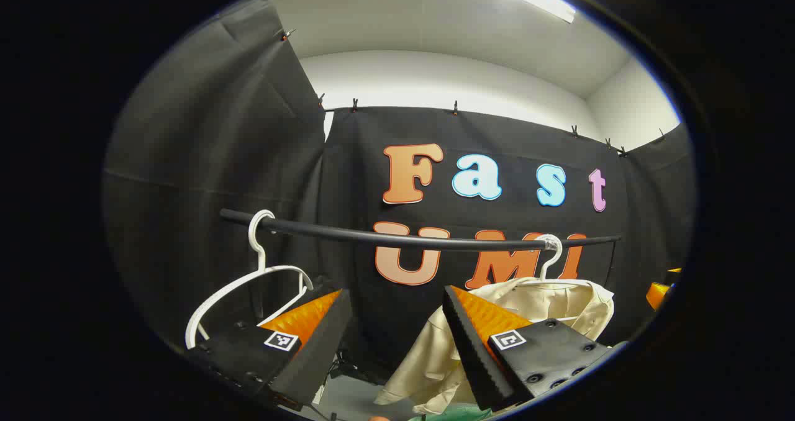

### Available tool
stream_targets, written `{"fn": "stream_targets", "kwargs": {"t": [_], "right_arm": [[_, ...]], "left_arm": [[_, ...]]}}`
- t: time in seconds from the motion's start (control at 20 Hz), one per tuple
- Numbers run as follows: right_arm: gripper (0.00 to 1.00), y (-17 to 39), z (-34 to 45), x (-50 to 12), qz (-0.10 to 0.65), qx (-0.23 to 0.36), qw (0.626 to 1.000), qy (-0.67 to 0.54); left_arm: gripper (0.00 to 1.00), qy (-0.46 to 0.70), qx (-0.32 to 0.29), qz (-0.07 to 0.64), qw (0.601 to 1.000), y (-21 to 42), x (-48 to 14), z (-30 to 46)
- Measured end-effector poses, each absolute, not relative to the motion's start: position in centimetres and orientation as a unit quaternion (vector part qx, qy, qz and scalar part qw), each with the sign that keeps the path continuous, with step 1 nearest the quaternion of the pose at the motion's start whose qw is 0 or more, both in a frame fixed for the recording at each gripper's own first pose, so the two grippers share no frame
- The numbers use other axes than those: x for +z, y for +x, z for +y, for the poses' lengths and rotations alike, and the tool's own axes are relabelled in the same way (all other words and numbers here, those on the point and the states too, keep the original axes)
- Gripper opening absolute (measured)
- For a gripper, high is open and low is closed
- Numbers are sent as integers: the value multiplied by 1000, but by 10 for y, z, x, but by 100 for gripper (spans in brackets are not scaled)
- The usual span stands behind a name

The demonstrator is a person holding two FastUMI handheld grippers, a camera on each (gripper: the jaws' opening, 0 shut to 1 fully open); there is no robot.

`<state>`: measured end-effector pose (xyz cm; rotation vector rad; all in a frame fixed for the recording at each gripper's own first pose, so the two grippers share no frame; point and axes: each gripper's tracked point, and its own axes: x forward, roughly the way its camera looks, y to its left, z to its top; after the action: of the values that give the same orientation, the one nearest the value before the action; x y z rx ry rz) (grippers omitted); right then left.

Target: Grasp the clothes on the hanger with both hands and then place them into the laundry hamper below.

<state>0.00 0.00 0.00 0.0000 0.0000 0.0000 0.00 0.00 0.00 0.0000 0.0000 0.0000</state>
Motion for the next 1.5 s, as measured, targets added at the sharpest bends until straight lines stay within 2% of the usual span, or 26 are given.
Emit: {"fn": "stream_targets", "kwargs": {"t": [0.85,1.5], "right_arm": [[93,8,-2,-20,6,-11,1000,-18],[95,21,53,-101,56,21,998,-27]], "left_arm": [[96,3,-12,0,1000,12,-4,-13],[96,11,-5,9,1000,14,-27,-7]]}}
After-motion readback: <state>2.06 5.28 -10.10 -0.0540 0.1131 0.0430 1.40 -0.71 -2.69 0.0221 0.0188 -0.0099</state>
